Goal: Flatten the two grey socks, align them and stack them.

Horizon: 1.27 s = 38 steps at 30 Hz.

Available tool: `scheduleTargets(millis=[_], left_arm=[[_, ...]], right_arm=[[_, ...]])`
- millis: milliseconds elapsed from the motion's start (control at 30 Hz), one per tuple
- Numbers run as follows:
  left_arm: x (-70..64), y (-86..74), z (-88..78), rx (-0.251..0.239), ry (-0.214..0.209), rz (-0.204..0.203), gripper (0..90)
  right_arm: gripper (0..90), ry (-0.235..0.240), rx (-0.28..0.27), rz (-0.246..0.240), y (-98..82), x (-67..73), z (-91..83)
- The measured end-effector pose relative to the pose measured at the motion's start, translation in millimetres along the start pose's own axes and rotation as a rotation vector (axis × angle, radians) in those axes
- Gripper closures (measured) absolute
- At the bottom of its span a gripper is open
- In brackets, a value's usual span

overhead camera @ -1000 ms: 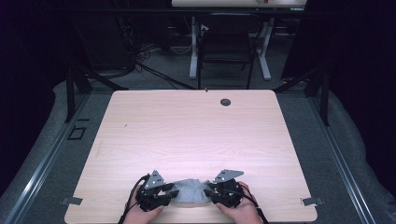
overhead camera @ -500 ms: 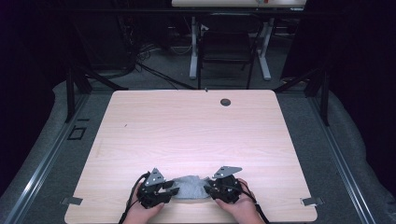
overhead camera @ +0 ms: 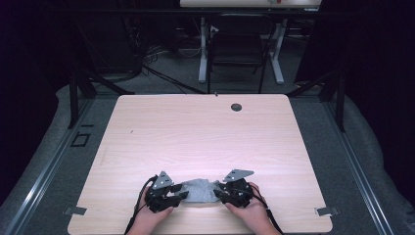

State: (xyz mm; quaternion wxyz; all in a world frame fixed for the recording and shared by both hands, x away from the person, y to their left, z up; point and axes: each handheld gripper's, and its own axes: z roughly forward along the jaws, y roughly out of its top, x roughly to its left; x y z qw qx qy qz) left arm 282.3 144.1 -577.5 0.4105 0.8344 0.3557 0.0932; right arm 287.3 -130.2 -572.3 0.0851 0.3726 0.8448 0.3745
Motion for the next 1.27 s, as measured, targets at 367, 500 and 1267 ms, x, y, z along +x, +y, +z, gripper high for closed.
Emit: scheduleTargets(millis=[367, 500, 1267], left_arm=[[-0.3, 10.0, -19.2, -0.086, -0.018, -0.025, 46.5], [4.0, 11.3, -29.4, -0.111, -0.010, -0.040, 46.3], [36.4, -10.7, -42.1, -0.069, 0.095, -0.099, 45.7]], right_arm=[[58.4, -0.012, -0.089, -0.024, 8.8, 3.9, -19.6], [56.8, -0.024, -0.110, -0.031, 11.0, 3.3, -29.3], [54.4, -0.117, -0.095, 0.020, -13.5, -21.3, -38.2]])
